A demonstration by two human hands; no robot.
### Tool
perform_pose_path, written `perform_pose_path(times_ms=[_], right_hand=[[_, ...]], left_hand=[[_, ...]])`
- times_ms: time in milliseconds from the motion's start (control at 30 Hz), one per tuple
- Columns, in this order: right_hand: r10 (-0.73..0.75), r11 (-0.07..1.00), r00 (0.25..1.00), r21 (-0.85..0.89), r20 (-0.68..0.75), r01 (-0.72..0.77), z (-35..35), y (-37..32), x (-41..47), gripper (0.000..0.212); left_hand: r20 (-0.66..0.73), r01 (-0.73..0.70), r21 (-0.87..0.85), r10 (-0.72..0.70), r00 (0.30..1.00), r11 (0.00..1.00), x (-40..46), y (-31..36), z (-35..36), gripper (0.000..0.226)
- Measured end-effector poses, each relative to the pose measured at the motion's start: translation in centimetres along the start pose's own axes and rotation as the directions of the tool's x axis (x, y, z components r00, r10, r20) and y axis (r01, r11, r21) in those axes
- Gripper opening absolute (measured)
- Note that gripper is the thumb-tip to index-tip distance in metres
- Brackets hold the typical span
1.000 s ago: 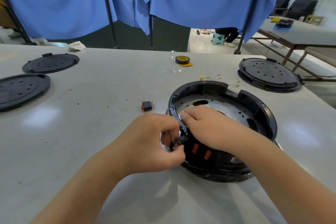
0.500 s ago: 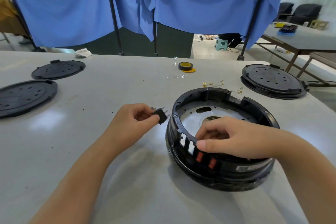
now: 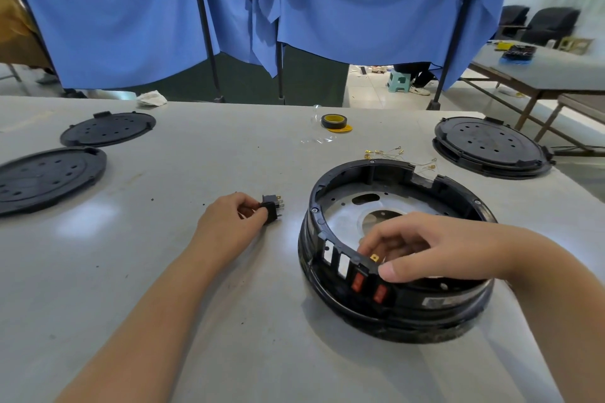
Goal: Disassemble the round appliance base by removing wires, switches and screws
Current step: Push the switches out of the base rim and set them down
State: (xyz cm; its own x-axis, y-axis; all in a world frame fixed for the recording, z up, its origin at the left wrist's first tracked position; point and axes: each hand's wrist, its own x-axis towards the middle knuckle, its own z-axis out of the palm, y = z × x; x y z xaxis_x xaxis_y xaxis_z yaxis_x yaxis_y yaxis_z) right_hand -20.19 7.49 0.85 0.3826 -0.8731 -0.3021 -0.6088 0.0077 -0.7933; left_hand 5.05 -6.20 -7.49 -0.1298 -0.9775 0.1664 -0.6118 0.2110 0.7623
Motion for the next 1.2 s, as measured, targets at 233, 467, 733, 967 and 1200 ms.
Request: perform_pose_path(times_ms=[233, 467, 733, 967, 1200], right_hand=[[-0.016, 1.0, 0.995, 0.001, -0.097, 0.016, 0.4, 0.0, 0.7, 0.024], [-0.061, 0.998, 0.961, -0.031, -0.268, 0.055, 1.1, 0.0, 1.7, 0.008], [-0.077, 0.996, 0.912, -0.08, -0.403, 0.048, 1.1, -0.1, 1.7, 0.013], [-0.044, 0.999, 0.895, -0.038, -0.443, 0.031, 1.0, -0.2, 1.6, 0.021], [-0.045, 0.997, 0.901, 0.037, -0.431, 0.067, 0.9, -0.2, 1.6, 0.028]], left_hand=[[-0.118, -0.103, 0.052, 0.108, 0.987, 0.993, -0.6, 0.7, 0.1, 0.024], [-0.046, -0.393, -0.094, 0.391, 0.919, 0.915, -4.1, 4.7, -0.8, 0.014], [0.255, -0.435, -0.246, 0.491, 0.833, 0.866, -7.1, 6.8, -0.4, 0.022], [0.241, -0.563, -0.122, 0.575, 0.782, 0.817, -7.0, 6.5, -0.2, 0.026], [0.225, -0.612, -0.05, 0.606, 0.763, 0.789, -7.3, 6.6, 0.2, 0.026]])
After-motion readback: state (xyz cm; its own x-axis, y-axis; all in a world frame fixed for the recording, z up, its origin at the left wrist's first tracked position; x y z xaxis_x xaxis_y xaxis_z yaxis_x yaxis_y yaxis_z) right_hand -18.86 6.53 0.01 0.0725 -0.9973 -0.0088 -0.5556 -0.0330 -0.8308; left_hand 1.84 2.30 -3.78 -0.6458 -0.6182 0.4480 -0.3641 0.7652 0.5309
